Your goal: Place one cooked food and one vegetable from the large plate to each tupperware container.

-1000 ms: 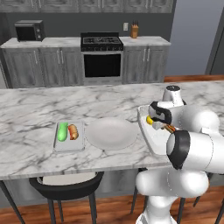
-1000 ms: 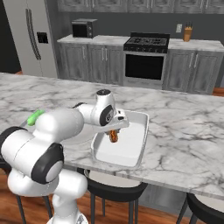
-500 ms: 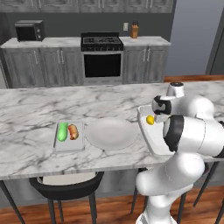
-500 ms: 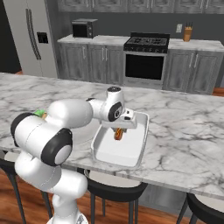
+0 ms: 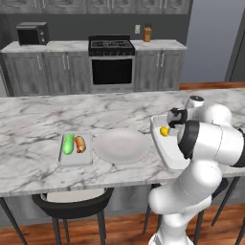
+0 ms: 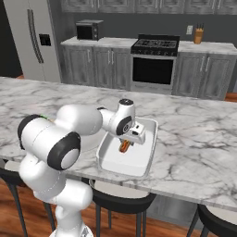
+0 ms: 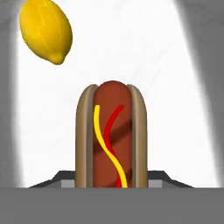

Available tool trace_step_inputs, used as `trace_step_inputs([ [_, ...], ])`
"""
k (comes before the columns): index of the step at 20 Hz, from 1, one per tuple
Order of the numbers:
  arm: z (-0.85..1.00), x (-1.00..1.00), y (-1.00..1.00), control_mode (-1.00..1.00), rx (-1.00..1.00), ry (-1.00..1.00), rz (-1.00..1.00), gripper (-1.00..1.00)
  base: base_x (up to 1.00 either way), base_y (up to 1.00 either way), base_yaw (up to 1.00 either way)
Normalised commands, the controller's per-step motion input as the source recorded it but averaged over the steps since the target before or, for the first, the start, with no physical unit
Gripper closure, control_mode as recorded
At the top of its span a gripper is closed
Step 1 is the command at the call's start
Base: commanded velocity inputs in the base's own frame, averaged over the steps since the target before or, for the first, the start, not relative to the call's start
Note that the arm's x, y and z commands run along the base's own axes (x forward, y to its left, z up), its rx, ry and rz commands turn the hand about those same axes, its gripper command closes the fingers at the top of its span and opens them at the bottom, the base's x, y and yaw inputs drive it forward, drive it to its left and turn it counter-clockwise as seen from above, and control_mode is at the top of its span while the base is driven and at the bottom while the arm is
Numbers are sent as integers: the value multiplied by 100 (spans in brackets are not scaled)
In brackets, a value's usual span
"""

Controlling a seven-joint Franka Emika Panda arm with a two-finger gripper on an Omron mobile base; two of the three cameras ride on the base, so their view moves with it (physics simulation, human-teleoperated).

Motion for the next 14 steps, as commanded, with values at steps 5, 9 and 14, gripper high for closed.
trace_step_inputs([
  [5,-52,31,0,-100,0,0,-2,100,0,0,0],
  [9,-27,24,-4,-100,0,0,0,100,0,0,0],
  [14,-34,5,-5,-100,0,0,0,100,0,0,0],
])
